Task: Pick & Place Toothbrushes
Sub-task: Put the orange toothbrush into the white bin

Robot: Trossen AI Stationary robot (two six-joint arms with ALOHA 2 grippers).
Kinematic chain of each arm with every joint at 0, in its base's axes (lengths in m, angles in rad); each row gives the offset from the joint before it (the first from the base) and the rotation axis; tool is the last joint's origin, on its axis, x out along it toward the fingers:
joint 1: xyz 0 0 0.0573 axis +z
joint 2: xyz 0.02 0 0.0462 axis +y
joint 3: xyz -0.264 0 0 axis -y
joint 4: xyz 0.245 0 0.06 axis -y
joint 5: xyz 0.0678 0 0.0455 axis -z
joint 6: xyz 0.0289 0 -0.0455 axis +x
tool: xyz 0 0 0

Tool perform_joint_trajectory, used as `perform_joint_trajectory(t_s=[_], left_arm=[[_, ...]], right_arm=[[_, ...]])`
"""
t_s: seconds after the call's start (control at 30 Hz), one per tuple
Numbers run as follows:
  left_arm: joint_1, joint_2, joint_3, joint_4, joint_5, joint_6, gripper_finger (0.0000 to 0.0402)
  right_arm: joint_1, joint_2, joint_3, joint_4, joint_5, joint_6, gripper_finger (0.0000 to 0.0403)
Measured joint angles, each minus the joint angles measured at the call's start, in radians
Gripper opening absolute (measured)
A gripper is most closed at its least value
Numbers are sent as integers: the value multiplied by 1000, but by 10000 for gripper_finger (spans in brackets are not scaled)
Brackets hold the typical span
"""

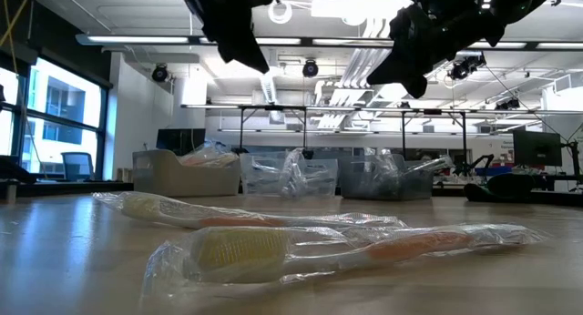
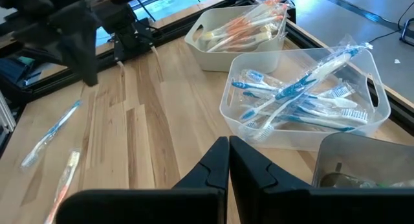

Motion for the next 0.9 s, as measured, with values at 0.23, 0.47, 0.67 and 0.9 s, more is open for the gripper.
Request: perform_joint_trajectory(t_s=[0.23,0.47,0.67,0.9], left_arm=[[-23,0,0,-10,99,61,6],[-102,0,0,-35,91,52,69],[-213,0,0,-78,55,52,96],[-296,47,-1,-97,62,-37,120]], right_arm=[[0,0,0,-6,0,26,5],[0,0,0,-54,0,21,5],[0,0,0,-119,1,-10,5],[0,0,0,-126,0,-12,5]])
